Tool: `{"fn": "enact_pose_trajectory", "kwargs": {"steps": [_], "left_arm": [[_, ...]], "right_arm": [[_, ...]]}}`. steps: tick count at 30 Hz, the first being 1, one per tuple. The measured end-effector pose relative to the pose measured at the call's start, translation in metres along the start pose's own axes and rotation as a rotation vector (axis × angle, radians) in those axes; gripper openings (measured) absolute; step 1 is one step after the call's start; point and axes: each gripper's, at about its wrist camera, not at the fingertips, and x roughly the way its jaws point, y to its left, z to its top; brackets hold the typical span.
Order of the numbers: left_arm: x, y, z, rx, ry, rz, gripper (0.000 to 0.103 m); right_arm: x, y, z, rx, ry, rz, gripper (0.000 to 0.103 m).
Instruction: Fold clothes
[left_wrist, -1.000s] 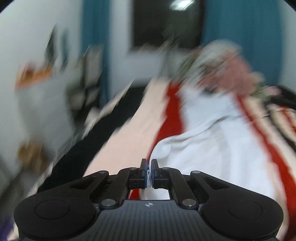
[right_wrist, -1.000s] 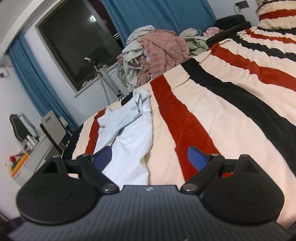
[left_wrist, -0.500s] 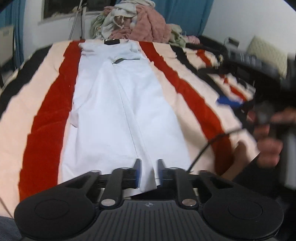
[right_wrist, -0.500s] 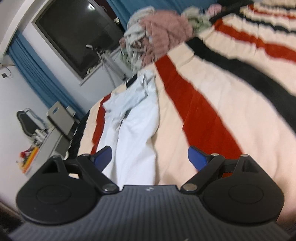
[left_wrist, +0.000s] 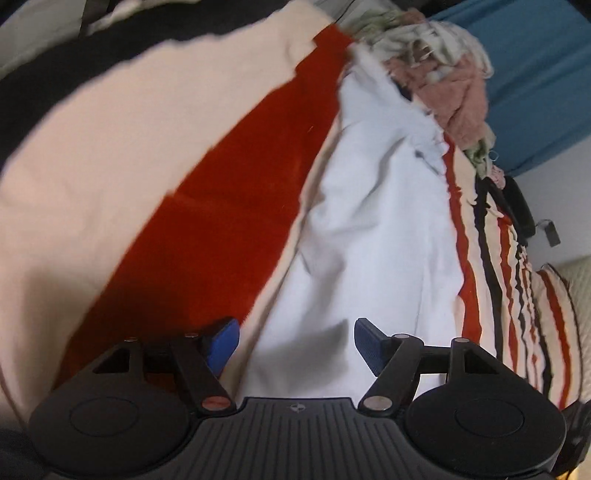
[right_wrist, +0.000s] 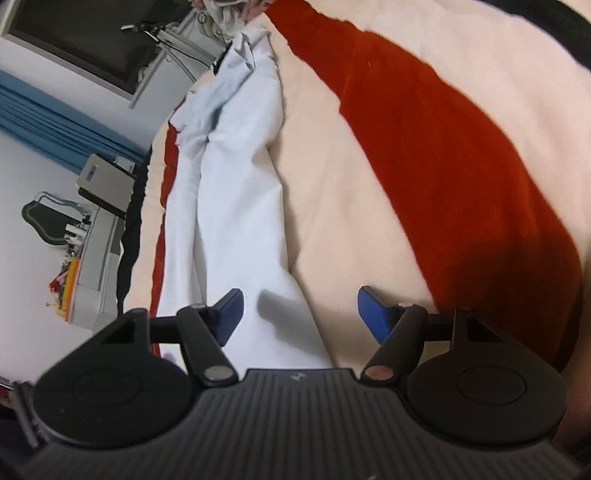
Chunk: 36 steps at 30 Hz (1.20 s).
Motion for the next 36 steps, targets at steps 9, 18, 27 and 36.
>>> {"fn": "enact_pose_trajectory", "kwargs": {"steps": [9,18,27,36], "left_arm": [[-0.003,-0.002,-0.013,0.028,0.075,-0.003,0.044],[-0.005,0.003,-0.023,-0.006,0.094,-0.001,0.036],[0.001,0.009,-0.038,-0.058,0.139,-0.064,0.008],[-0.070,-0.009,-0.012,-0.225,-0.027,-0.421,0.006]], "right_arm": [[0.002,-0.007,-0.021,0.081,0.109,0.112,0.071],[-0.006,-0.005,-0.053,0.078,0.126,0.075,0.045],[-0.018,-0.004,-0.054,0.043,0.066,0.090,0.012],[-0.085,0.027,-0.023,-0.020,-0.162,0.280,0.006]]}}
